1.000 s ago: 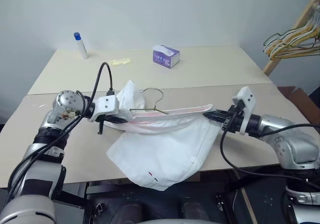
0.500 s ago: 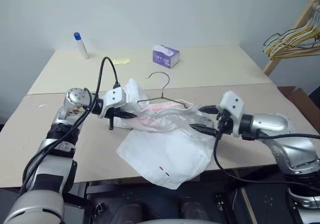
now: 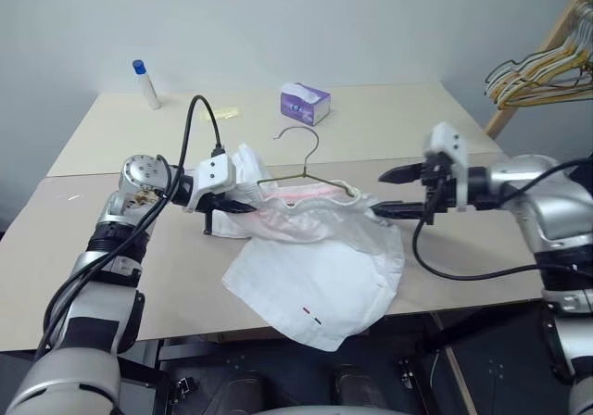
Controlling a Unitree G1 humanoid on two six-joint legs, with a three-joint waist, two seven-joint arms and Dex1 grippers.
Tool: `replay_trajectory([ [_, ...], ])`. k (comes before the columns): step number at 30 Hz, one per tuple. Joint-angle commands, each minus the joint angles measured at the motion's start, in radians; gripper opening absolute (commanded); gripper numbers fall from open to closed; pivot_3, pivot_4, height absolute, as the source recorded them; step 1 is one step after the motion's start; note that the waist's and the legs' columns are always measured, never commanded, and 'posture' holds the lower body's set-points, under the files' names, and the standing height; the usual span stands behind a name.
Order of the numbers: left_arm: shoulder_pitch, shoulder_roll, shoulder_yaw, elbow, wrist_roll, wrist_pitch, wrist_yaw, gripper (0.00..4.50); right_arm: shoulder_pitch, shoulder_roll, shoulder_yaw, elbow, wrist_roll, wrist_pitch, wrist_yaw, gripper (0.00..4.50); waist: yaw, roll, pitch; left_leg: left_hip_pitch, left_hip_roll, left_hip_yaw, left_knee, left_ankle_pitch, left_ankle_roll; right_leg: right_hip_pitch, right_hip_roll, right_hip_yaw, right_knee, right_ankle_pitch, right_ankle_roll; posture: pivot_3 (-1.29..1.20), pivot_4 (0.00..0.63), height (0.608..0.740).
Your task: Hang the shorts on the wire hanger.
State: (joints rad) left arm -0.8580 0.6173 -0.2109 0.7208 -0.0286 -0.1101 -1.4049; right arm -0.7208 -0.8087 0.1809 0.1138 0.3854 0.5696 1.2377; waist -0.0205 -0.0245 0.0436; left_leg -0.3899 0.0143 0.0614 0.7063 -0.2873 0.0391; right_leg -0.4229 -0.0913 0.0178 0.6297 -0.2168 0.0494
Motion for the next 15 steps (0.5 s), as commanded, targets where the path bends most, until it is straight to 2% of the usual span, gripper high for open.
replay_trajectory([
  [1, -0.018, 0.006, 0.03, -0.034, -0.02, -0.007, 0.004, 0.0, -0.05, 0.025, 0.055, -0.011, -0.052, -0.034, 0.039, 4.48, 0.003, 0.0, 0.0, 0.0, 0.0, 0.0, 0.0, 0.0, 0.0, 0.0, 0.0, 0.0, 0.0, 0.0, 0.0, 0.01, 0.0, 0.74],
  [4, -0.017, 0.007, 0.032, -0.037, -0.023, -0.005, 0.001, 0.0, -0.075, 0.068, 0.113, 0.003, -0.111, -0.038, 0.026, 4.48, 0.006, 0.0, 0.0, 0.0, 0.0, 0.0, 0.001, 0.0, 0.0, 0.0, 0.0, 0.0, 0.0, 0.0, 0.0, 0.01, 0.0, 0.74],
  [7, -0.021, 0.006, 0.03, -0.037, -0.024, -0.006, -0.004, 0.0, -0.1, 0.105, 0.149, 0.043, -0.166, -0.037, 0.008, 3.93, 0.006, 0.0, 0.0, -0.001, 0.0, 0.0, 0.003, 0.0, 0.0, 0.0, 0.0, -0.001, 0.0, 0.0, 0.0, 0.01, 0.0, 0.74],
  [15, -0.028, 0.006, 0.033, -0.048, -0.037, -0.027, -0.03, 0.0, -0.105, 0.119, 0.137, 0.088, -0.201, -0.032, 0.014, 1.15, 0.006, 0.0, 0.0, -0.002, 0.0, 0.0, 0.004, 0.0, 0.0, 0.0, 0.0, -0.002, 0.002, 0.0, 0.0, 0.01, 0.0, 0.74],
])
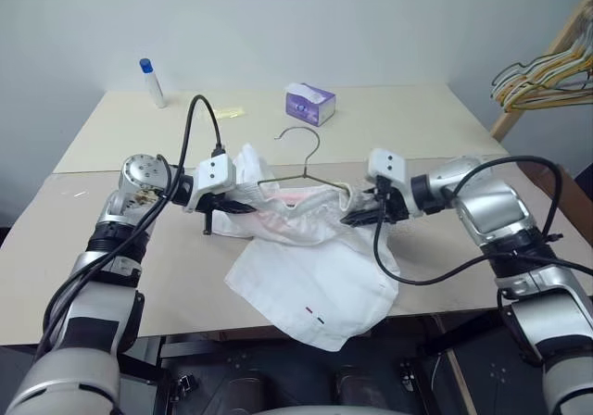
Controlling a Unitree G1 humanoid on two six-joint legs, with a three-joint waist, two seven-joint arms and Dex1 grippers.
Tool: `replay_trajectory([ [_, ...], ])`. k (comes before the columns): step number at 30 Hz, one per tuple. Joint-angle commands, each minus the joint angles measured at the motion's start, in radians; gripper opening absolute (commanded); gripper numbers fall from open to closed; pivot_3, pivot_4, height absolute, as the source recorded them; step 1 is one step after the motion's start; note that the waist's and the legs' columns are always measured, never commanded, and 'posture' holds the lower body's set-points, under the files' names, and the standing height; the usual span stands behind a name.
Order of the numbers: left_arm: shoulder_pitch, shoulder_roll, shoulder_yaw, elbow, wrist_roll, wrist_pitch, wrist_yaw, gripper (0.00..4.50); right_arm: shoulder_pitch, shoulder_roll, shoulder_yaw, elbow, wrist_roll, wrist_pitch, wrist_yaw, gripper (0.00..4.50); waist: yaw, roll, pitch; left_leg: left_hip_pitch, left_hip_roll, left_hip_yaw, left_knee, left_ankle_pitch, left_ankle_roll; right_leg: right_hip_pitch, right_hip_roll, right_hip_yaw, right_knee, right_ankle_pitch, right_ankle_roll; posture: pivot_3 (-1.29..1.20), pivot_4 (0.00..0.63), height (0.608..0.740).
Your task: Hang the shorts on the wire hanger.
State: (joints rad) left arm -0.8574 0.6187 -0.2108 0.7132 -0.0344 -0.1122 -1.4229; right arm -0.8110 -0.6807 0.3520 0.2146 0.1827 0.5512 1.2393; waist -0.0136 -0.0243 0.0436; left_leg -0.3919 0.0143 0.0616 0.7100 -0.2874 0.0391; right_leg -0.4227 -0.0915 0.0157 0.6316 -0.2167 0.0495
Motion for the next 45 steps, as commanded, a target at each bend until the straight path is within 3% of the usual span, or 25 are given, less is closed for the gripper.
replay_trajectory([
  [1, -0.027, 0.004, 0.036, -0.042, -0.036, -0.029, -0.017, 0.0, -0.008, -0.016, -0.039, -0.021, 0.005, -0.011, 0.019, 0.8, -0.001, 0.0, 0.0, 0.0, 0.0, 0.0, 0.0, 0.0, 0.0, 0.0, 0.0, 0.0, 0.0, 0.0, 0.0, 0.01, 0.0, 0.74],
  [3, -0.027, 0.001, 0.041, -0.044, -0.046, -0.04, -0.023, 0.0, 0.008, -0.028, -0.049, -0.038, 0.011, -0.002, 0.026, 0.08, -0.001, 0.0, 0.0, 0.0, 0.0, 0.0, 0.0, 0.0, 0.0, 0.0, 0.0, 0.0, 0.0, 0.0, 0.0, 0.01, 0.0, 0.74],
  [5, -0.031, -0.007, 0.049, -0.044, -0.059, -0.037, -0.025, 0.0, 0.032, -0.043, -0.074, -0.067, 0.035, 0.022, 0.034, 0.03, 0.0, 0.0, 0.0, 0.0, 0.0, 0.0, 0.0, 0.0, 0.0, 0.0, 0.0, 0.0, 0.0, 0.0, 0.0, 0.0, 0.0, 0.74],
  [11, -0.066, -0.019, 0.107, -0.045, -0.135, 0.023, -0.042, 1.82, 0.159, -0.105, -0.192, -0.222, 0.138, 0.144, 0.012, 0.0, 0.002, 0.0, 0.0, -0.001, 0.0, -0.001, 0.001, 0.0, 0.0, 0.0, 0.0, -0.001, 0.0, 0.0, 0.0, -0.02, 0.0, 0.74],
  [19, -0.127, -0.009, 0.212, -0.022, -0.167, 0.021, 0.07, 4.47, 0.474, -0.148, -0.502, -0.471, 0.298, 0.381, -0.172, 0.0, -0.002, 0.0, 0.0, 0.0, 0.0, -0.002, 0.001, 0.0, 0.0, 0.001, 0.0, 0.0, -0.002, 0.0, 0.0, -0.06, 0.011, 0.74],
  [23, -0.142, -0.048, 0.308, -0.133, -0.308, 0.243, 0.14, 4.47, 0.672, -0.084, -0.749, -0.622, 0.358, 0.532, -0.346, 0.0, 0.0, 0.0, 0.0, 0.0, 0.0, -0.004, 0.002, 0.0, 0.001, 0.001, 0.0, -0.001, -0.002, 0.0, 0.0, -0.09, 0.015, 0.74],
  [29, -0.064, -0.114, 0.374, -0.457, -0.58, 0.622, 0.206, 4.47, 0.758, 0.065, -1.018, -0.748, 0.345, 0.751, -0.635, 0.0, -0.012, 0.001, -0.001, 0.001, 0.0, -0.006, 0.002, -0.001, 0.001, 0.002, -0.001, 0.003, -0.002, 0.001, 0.002, -0.13, 0.017, 0.74],
  [37, -0.071, -0.14, 0.409, -0.663, -0.768, 0.866, 0.343, 4.47, 0.638, 0.051, -1.203, -0.703, 0.214, 0.959, -0.895, 0.0, -0.061, 0.008, -0.005, 0.004, -0.001, -0.004, 0.001, -0.001, 0.001, 0.002, 0.0, 0.008, -0.001, 0.0, 0.002, -0.16, 0.01, 0.74],
  [45, -0.068, -0.132, 0.432, -0.726, -0.818, 0.875, 0.393, 4.47, 0.38, -0.017, -1.251, -0.536, 0.069, 1.03, -1.057, 0.0, -0.095, 0.018, -0.011, 0.009, -0.002, 0.0, 0.0, -0.002, 0.003, 0.004, 0.001, 0.016, -0.002, 0.001, 0.003, -0.13, 0.007, 0.74],
])
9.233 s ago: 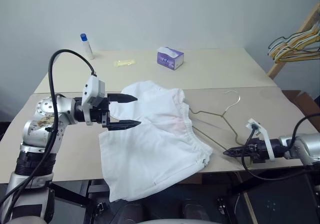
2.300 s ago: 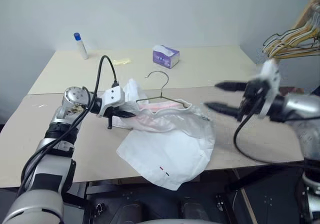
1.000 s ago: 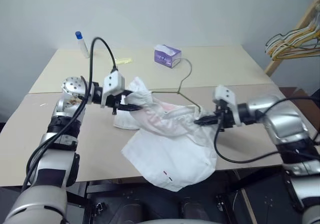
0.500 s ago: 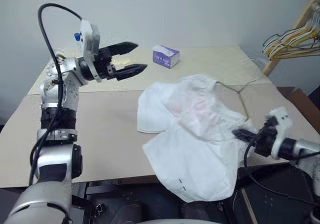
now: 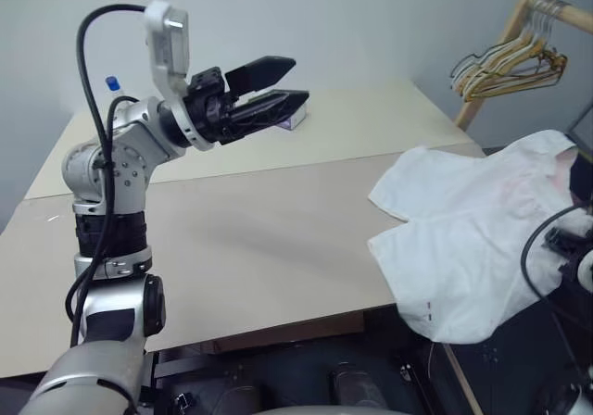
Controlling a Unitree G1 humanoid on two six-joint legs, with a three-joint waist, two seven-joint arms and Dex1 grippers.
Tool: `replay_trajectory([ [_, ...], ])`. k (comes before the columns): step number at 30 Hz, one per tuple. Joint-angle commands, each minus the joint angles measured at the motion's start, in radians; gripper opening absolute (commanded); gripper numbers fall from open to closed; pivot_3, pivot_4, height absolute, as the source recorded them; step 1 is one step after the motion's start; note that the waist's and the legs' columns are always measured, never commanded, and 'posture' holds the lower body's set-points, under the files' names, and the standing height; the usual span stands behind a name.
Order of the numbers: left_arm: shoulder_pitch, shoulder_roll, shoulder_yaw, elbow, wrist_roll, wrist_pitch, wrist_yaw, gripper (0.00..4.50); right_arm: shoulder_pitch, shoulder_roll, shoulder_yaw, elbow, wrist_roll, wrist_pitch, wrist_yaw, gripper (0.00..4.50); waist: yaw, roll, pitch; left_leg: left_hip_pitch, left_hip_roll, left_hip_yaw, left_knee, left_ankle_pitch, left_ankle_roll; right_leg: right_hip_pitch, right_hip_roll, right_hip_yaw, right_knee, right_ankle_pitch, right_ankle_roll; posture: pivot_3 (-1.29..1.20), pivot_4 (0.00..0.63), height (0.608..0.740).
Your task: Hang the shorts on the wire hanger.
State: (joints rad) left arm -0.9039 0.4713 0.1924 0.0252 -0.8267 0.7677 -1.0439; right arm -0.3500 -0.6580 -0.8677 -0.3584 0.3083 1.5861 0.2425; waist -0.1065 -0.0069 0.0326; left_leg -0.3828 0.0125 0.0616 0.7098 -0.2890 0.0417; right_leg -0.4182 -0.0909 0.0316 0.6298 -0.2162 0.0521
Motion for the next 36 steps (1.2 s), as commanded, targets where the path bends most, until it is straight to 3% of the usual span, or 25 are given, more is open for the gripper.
replay_trajectory([
  [1, -0.017, 0.019, 0.027, -0.043, -0.029, -0.006, 0.013, 4.47, -0.11, -0.045, -0.035, 0.057, -0.07, -0.003, -0.071, 0.0, -0.004, 0.001, -0.001, 0.0, 0.0, 0.0, 0.0, 0.0, 0.0, 0.0, 0.0, 0.0, 0.0, 0.0, 0.0, -0.13, 0.007, 0.74],
  [14, 0.029, 0.044, 0.026, -0.079, -0.029, -0.022, 0.034, 4.47, -0.405, -0.195, -0.084, 0.555, -0.187, -0.263, -0.244, 0.0, -0.015, 0.002, -0.001, 0.002, -0.001, 0.004, -0.003, -0.001, 0.001, 0.0, 0.0, 0.006, -0.002, 0.001, 0.002, -0.09, 0.012, 0.74],
  [23, 0.047, 0.06, 0.027, -0.098, -0.034, -0.025, 0.038, 4.47, -0.44, -0.259, -0.092, 0.84, -0.184, -0.407, -0.346, 0.0, -0.016, 0.001, -0.001, 0.013, -0.002, 0.009, -0.013, -0.001, 0.001, 0.006, 0.0, 0.011, -0.007, 0.001, 0.002, -0.08, 0.01, 0.74],
  [30, 0.056, 0.069, 0.024, -0.117, -0.039, -0.023, 0.039, 4.5, -0.376, -0.154, -0.029, 0.676, -0.153, -0.344, -0.329, 2.23, -0.019, 0.002, -0.001, 0.015, 0.0, 0.008, -0.016, -0.001, 0.001, 0.015, 0.002, 0.011, -0.017, 0.003, 0.005, -0.07, 0.012, 0.74],
  [36, 0.053, 0.073, 0.02, -0.118, -0.041, -0.024, 0.041, 4.5, -0.316, -0.089, 0.037, 0.532, -0.2, -0.439, -0.388, 4.44, -0.011, 0.002, -0.001, 0.015, -0.001, 0.008, -0.016, -0.001, 0.001, 0.014, 0.001, 0.01, -0.018, 0.003, 0.006, -0.06, 0.013, 0.74],
])
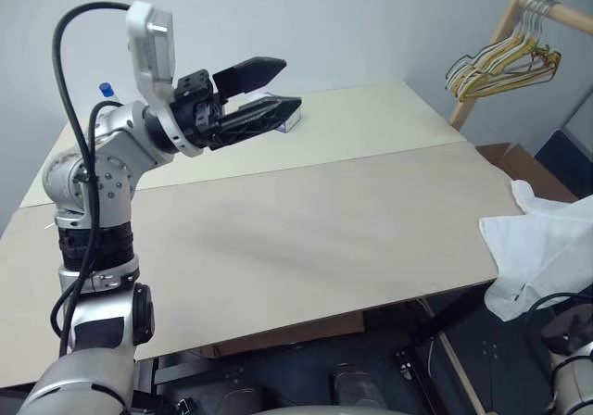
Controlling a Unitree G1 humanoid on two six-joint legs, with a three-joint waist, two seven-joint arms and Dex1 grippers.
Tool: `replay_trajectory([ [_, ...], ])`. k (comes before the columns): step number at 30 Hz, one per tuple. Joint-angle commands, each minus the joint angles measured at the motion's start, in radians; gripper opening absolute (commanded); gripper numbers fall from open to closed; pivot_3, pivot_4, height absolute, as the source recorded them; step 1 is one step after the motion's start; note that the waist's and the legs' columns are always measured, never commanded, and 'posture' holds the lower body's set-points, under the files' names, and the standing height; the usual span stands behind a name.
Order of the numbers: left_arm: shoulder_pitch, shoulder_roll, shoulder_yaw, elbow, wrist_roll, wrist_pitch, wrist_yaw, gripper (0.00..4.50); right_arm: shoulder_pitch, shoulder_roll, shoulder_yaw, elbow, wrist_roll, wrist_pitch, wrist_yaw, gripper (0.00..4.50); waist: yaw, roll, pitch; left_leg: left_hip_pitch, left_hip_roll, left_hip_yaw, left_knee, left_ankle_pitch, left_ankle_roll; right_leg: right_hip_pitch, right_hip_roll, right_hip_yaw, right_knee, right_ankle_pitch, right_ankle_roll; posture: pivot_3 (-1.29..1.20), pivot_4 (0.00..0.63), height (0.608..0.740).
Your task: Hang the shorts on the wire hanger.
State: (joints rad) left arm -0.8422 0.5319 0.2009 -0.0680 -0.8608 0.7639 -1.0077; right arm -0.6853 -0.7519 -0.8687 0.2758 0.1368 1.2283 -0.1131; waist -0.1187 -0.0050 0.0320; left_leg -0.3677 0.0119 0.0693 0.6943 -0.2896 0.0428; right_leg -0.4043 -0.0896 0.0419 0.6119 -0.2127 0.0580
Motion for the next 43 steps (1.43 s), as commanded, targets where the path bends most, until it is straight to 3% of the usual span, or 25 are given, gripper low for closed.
replay_trajectory([
  [1, -0.009, 0.012, 0.011, -0.024, -0.007, -0.021, 0.004, 4.5, 0.051, 0.03, 0.071, -0.137, -0.066, -0.17, -0.074, 4.48, 0.002, 0.0, 0.0, 0.0, 0.0, 0.0, 0.0, 0.0, 0.0, 0.0, 0.0, 0.0, 0.0, 0.0, 0.0, -0.06, 0.013, 0.74],
  [7, -0.019, 0.014, 0.006, -0.02, -0.008, -0.021, 0.003, 4.5, 0.171, 0.147, 0.184, -0.226, -0.204, -0.564, -0.256, 4.48, 0.002, 0.0, 0.0, 0.0, -0.001, 0.0, 0.0, 0.0, 0.0, -0.001, -0.001, 0.0, -0.001, 0.0, 0.0, -0.06, 0.012, 0.74],
  [15, -0.024, 0.021, 0.005, -0.02, -0.003, -0.031, 0.003, 4.5, 0.301, 0.173, 0.315, -0.232, -0.329, -1.045, -0.359, 4.48, 0.0, 0.0, 0.0, 0.0, -0.001, 0.0, 0.0, 0.0, 0.0, -0.001, -0.001, 0.0, 0.0, 0.0, 0.0, -0.04, 0.007, 0.74],
  [18, 0.009, 0.017, 0.008, -0.041, 0.027, -0.079, 0.018, 4.5, 0.333, 0.178, 0.404, -0.304, -0.184, -1.191, -0.101, 4.48, -0.003, 0.0, 0.0, 0.0, -0.001, 0.0, 0.0, 0.0, 0.0, 0.0, 0.0, 0.001, 0.0, 0.0, 0.0, -0.03, 0.004, 0.74],
  [21, 0.085, 0.028, -0.009, -0.073, 0.094, -0.158, 0.019, 4.5, 0.336, 0.16, 0.487, -0.404, 0.1, -1.099, 0.285, 4.48, -0.008, 0.0, 0.0, 0.004, 0.001, 0.001, -0.001, 0.0, 0.0, 0.003, 0.001, 0.002, -0.001, 0.0, 0.0, -0.01, 0.003, 0.74],
  [23, 0.15, 0.062, -0.044, -0.091, 0.168, -0.208, 0.004, 4.5, 0.316, 0.12, 0.545, -0.422, 0.208, -1.032, 0.479, 4.48, -0.001, -0.001, 0.002, 0.01, 0.002, 0.0, -0.003, 0.0, 0.0, 0.007, 0.002, 0.002, -0.001, 0.0, 0.0, 0.02, 0.005, 0.74],
  [30, 0.391, 0.166, -0.097, -0.169, 0.324, -0.331, -0.021, 4.5, 0.132, -0.01, 0.793, -0.351, 0.342, -0.89, 1.018, 4.48, 0.053, -0.005, 0.004, 0.015, 0.004, 0.0, -0.003, 0.0, 0.0, 0.011, 0.002, -0.001, -0.001, 0.0, -0.002, 0.08, 0.005, 0.74],
  [35, 0.507, 0.183, -0.101, -0.204, 0.397, -0.352, 0.04, 4.5, 0.042, -0.005, 0.922, -0.28, 0.279, -0.886, 1.16, 4.48, 0.112, -0.007, 0.005, 0.011, 0.004, 0.0, -0.004, 0.0, 0.0, 0.006, 0.0, -0.002, 0.0, 0.0, -0.003, 0.13, 0.006, 0.74],
  [43, 0.548, 0.2, -0.092, -0.194, 0.404, -0.358, 0.031, 4.5, 0.072, 0.005, 0.925, -0.28, 0.25, -0.872, 1.162, 4.48, 0.185, -0.008, 0.004, -0.012, 0.002, 0.0, 0.0, 0.0, 0.0, -0.015, -0.001, -0.006, 0.001, 0.001, -0.004, 0.14, 0.005, 0.74],
])
